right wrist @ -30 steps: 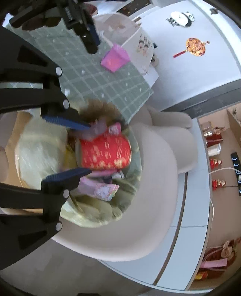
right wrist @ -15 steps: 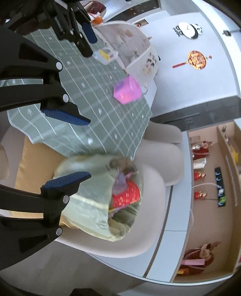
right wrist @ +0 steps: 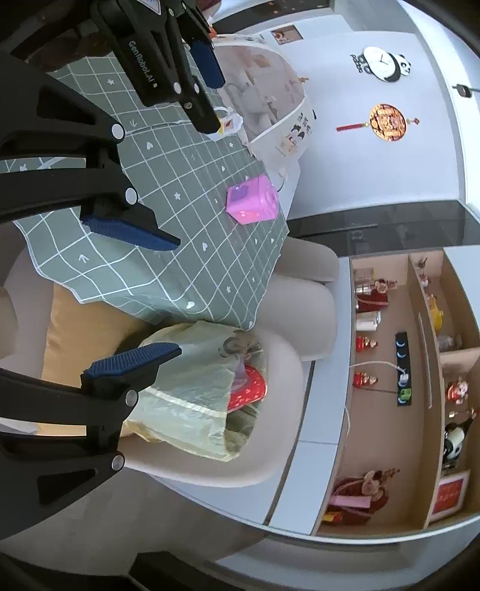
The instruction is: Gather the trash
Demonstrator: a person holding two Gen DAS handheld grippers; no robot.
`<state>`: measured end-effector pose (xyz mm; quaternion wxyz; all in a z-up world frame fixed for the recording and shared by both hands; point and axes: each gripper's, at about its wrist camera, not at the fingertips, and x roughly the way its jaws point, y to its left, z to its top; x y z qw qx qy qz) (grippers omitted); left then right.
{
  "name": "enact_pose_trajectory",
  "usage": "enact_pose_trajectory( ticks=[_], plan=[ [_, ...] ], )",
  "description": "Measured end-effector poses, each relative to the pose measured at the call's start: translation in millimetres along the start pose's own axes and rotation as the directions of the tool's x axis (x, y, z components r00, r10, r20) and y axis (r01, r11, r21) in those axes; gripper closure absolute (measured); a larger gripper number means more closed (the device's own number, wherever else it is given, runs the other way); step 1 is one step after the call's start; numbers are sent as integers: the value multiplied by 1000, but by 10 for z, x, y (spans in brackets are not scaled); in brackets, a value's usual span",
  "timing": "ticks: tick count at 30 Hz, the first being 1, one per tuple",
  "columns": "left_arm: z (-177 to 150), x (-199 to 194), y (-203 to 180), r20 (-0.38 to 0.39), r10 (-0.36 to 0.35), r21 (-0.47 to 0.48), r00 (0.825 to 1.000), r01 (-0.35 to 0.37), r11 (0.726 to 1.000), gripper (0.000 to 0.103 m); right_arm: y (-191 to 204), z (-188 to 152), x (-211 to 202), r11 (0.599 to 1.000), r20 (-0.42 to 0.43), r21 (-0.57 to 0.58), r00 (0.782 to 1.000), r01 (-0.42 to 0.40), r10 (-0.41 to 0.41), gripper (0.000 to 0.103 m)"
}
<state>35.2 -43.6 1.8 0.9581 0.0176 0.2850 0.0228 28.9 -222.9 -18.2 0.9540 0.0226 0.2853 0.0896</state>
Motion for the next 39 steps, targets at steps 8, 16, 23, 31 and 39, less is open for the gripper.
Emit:
enact_pose_trajectory(
  ticks=[8,16,23,31,39],
  plan=[
    [-20,-87,-10,13,1,3,1000,-1,1000,33,-42,-15,-109,999,26,27,999,37,-38,54],
    [-17,-71,-45,2,-41,6,999,41,999,33,-86,-56,-154,996,16,66,998,61,-62,54],
    [-35,-32,-115,-11,-75,28,997,75,997,33,-128,-59,-183,993,19,84,996,82,-84,54],
    [-35,4,-160,-20,-91,42,996,92,995,33,-183,-57,-169,990,17,98,995,98,-100,54],
    [-33,30,-162,-24,-92,46,995,93,995,33,-186,-44,-131,989,15,106,994,106,-109,54]
  ],
)
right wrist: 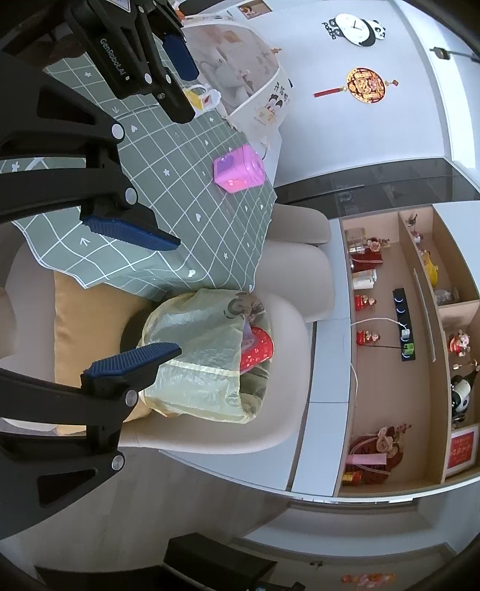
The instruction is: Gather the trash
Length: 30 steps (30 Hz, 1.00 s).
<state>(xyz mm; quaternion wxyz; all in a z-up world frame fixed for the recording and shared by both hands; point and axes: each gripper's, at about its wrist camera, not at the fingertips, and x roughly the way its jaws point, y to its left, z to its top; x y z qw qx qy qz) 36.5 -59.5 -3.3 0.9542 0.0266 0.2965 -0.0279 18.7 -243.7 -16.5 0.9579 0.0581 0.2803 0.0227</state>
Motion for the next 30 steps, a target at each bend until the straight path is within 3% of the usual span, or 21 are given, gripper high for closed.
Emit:
enact_pose_trajectory(
  ticks=[30],
  plan=[
    [2,41,35,10,-4,7,1000,4,1000,33,-1,-6,42,1000,-1,6,1000,3,-3,54]
  ],
)
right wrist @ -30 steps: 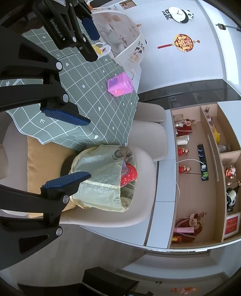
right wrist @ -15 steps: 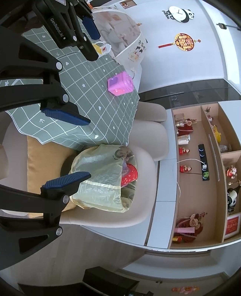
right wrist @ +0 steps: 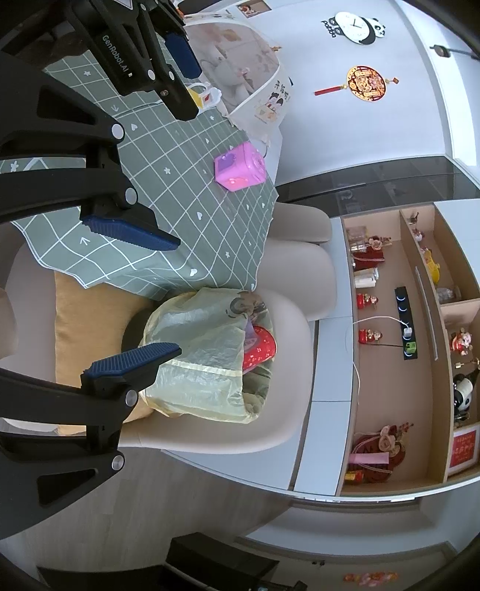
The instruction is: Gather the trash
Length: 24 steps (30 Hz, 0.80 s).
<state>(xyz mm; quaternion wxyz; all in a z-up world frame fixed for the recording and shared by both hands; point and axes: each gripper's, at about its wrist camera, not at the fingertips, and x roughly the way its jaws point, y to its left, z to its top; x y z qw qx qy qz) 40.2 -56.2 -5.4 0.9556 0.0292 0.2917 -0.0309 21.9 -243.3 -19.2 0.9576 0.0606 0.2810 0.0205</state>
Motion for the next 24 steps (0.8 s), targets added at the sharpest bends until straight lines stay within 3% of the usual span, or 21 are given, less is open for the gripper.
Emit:
enact_pose_trajectory(
  ticks=[24],
  plan=[
    [-10,-11,-39,2,2,16,1000,-2,1000,33,-22,-20,-68,1000,10,10,1000,21,-21,54]
  ],
)
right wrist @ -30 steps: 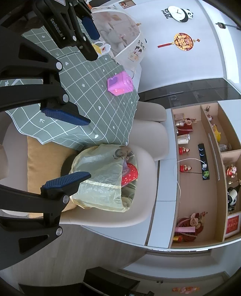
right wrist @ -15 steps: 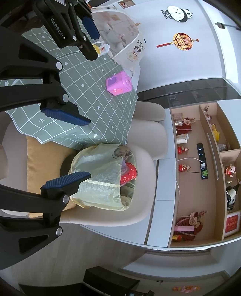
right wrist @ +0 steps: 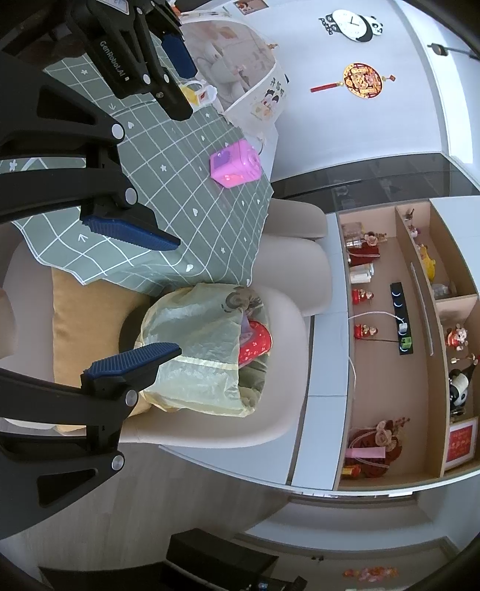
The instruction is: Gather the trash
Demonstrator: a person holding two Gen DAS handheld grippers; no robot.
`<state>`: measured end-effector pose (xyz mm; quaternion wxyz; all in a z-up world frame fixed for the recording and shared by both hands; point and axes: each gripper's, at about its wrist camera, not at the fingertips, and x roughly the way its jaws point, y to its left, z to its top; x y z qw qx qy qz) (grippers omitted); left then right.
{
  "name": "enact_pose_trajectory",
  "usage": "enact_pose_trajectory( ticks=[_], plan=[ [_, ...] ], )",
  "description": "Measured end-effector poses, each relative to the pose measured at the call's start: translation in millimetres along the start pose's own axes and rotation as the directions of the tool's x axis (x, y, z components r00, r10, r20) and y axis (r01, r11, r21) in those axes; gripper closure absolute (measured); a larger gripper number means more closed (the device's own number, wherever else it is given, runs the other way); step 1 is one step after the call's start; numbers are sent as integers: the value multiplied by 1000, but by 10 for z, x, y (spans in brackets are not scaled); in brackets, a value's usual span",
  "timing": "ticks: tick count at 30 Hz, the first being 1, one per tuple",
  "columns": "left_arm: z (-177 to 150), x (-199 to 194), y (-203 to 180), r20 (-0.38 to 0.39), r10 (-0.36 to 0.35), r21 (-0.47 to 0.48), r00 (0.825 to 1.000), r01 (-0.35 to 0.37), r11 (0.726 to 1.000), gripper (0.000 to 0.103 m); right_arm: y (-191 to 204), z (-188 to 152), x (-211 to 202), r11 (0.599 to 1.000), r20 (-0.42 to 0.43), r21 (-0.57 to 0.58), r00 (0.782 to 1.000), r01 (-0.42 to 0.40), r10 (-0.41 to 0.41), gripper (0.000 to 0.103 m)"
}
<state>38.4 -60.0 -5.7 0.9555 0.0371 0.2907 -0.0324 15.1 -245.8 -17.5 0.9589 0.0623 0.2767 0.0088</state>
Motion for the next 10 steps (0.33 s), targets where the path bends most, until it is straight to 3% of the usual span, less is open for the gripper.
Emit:
enact_pose_trajectory(
  ticks=[10],
  plan=[
    [-18,217,112,-61,-29,-29,998,27,999,33,44,21,116,1000,-19,0,1000,13,-13,54]
  ],
)
